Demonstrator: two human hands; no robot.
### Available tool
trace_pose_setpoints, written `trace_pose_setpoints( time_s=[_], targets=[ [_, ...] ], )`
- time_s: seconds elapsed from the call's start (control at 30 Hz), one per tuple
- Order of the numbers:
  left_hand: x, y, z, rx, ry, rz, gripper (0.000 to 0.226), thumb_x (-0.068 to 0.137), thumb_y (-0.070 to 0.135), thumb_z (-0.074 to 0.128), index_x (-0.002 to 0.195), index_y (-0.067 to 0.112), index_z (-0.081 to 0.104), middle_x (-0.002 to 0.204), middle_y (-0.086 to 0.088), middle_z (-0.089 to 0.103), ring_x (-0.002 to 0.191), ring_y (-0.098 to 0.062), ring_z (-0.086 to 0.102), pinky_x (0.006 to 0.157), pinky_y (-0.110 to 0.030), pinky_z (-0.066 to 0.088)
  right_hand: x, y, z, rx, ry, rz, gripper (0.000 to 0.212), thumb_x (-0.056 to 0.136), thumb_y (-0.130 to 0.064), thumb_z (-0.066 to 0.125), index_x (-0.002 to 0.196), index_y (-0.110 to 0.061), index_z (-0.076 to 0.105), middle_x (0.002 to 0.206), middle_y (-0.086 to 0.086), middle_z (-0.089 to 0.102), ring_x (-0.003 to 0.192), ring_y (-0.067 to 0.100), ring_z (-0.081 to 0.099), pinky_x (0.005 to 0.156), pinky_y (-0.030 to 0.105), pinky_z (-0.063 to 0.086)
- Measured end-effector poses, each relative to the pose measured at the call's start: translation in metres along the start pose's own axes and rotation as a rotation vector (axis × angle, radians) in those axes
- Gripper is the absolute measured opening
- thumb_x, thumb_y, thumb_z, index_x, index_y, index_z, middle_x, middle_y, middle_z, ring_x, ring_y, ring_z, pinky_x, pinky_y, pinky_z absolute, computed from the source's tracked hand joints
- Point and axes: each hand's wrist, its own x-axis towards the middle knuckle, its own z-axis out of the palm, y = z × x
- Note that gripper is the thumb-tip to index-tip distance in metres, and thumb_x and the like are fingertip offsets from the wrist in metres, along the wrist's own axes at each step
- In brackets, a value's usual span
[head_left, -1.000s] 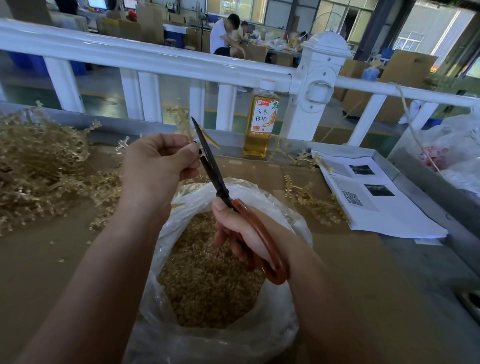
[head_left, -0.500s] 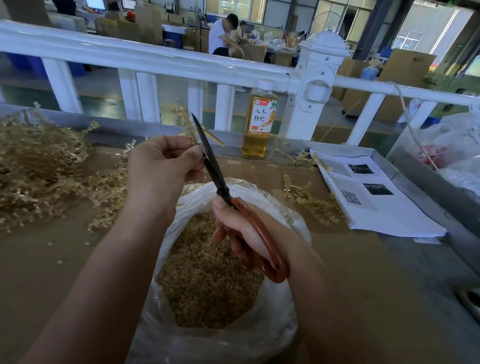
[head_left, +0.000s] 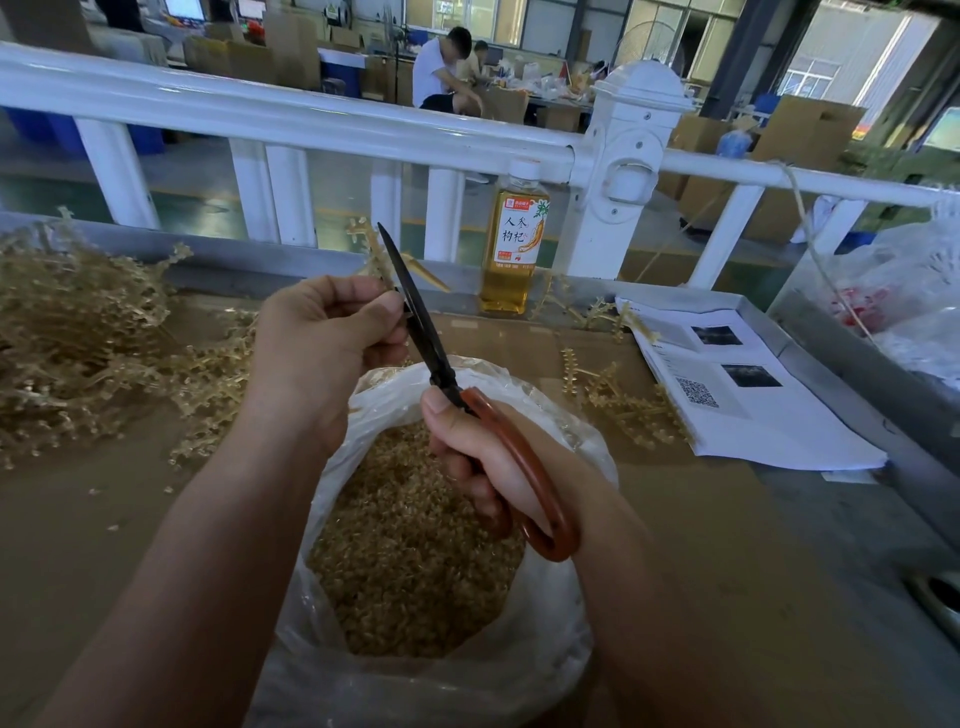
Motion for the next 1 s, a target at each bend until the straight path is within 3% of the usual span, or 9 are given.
trace_pose_setpoints(
  time_s=[0.33,0.43,0.5,0.6,1.0],
  targets=[
    [0.0009,-0.0014,0.0,-0.003,0.016,-0.004,0.013,0.084,-0.002,0.059,0.077,0.01,0.058,0.051,0.007,0.062,0.049,-0.004,0.059,0.052,-0.016,0.051,0.0051,0.0006,-0.0002,-0.022,-0.007,0.052,0.033,0.089,-0.058,0.033,0.069,-0.032,0.035,0.067,-0.011,0.037,0.058,0.002,0.036,0.055,0.02,0.027],
    [0.0012,-0.001,-0.0002,-0.003,0.014,0.002,0.014,0.084,-0.002,0.058,0.077,0.009,0.058,0.05,0.008,0.062,0.049,-0.004,0.058,0.052,-0.016,0.051,0.0052,0.0,-0.0011,0.078,-0.039,0.076,0.033,0.093,-0.052,0.034,0.069,-0.029,0.038,0.056,-0.011,0.047,0.041,-0.003,0.047,0.047,0.013,0.033],
    [0.0011,-0.0005,0.0001,-0.004,0.014,0.003,0.013,0.084,-0.002,0.058,0.077,0.009,0.058,0.051,0.008,0.063,0.049,-0.004,0.059,0.053,-0.017,0.052,0.0044,-0.0007,-0.0019,0.097,-0.047,0.094,0.032,0.092,-0.053,0.037,0.07,-0.03,0.04,0.049,-0.01,0.05,0.031,-0.007,0.045,0.037,0.009,0.034],
    [0.0018,0.0007,0.0003,-0.008,0.014,-0.001,0.013,0.084,-0.002,0.059,0.077,0.009,0.058,0.05,0.007,0.063,0.049,-0.004,0.059,0.053,-0.017,0.052,0.007,0.0021,-0.0019,-0.016,0.007,0.072,0.035,0.088,-0.061,0.036,0.069,-0.032,0.04,0.06,-0.009,0.043,0.032,-0.004,0.042,0.04,0.013,0.033],
    [0.0038,0.0017,-0.0006,-0.069,-0.033,-0.043,0.016,0.084,-0.003,0.056,0.073,0.009,0.057,0.052,0.003,0.064,0.047,-0.007,0.058,0.05,-0.018,0.05,0.0014,-0.0018,-0.0021,0.03,0.016,0.001,0.037,0.09,-0.056,0.037,0.072,-0.026,0.044,0.061,-0.002,0.041,0.047,0.009,0.036,0.048,0.024,0.034]
  ],
)
